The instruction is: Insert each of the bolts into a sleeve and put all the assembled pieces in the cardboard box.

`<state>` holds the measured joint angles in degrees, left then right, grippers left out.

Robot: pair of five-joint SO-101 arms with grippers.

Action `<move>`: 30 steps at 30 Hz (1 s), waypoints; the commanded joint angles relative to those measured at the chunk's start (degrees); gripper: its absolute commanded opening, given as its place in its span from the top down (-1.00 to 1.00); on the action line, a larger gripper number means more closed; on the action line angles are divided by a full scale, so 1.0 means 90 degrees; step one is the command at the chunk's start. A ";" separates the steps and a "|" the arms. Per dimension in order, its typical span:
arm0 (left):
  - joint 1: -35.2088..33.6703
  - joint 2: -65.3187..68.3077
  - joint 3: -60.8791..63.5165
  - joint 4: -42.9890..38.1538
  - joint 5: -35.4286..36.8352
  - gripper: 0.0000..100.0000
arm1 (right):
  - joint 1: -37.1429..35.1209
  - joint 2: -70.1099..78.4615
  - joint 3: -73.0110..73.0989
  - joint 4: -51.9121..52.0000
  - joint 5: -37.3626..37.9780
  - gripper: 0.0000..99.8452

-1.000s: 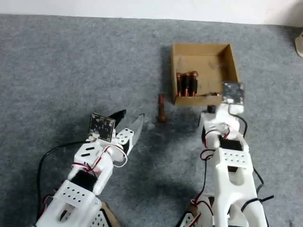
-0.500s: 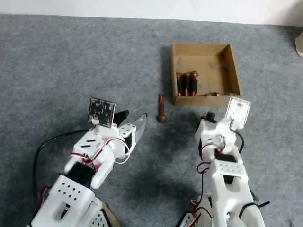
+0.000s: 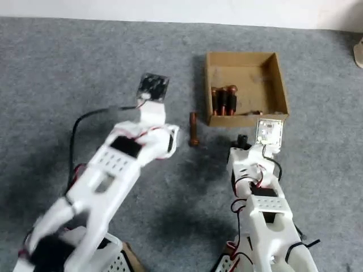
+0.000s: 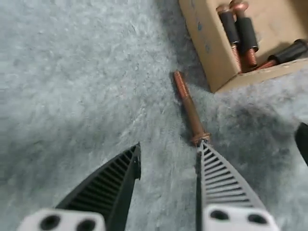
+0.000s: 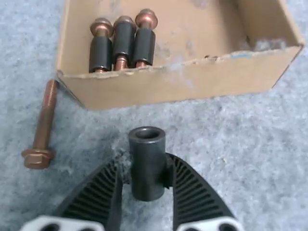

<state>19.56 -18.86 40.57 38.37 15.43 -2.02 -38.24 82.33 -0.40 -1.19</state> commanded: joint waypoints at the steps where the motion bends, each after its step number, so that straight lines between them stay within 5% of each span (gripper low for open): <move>1: 0.0386 0.0894 -0.0904 0.0049 0.0107 0.64 | -0.0073 -0.0230 -0.0044 -0.0142 0.0088 0.99; 20: 0.0591 0.5241 -0.4049 0.0039 0.0156 0.64 | -0.0063 -0.0210 -0.0044 -0.0151 0.0440 0.99; 22: 0.0591 0.5280 -0.4117 0.0039 0.0147 0.68 | -0.0063 -0.0200 -0.0044 -0.0151 0.0440 0.99; 25: 0.0523 0.5055 -0.4107 0.0039 0.0147 1.00 | -0.0063 -0.0190 -0.0044 -0.0151 0.0440 0.99; 30: 0.0366 0.4449 -0.3687 0.0039 0.1084 0.98 | -0.0063 -0.0190 -0.0044 -0.0151 0.0449 0.99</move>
<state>25.19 26.77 6.55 38.55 18.77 -1.93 -38.24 82.33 -0.40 2.07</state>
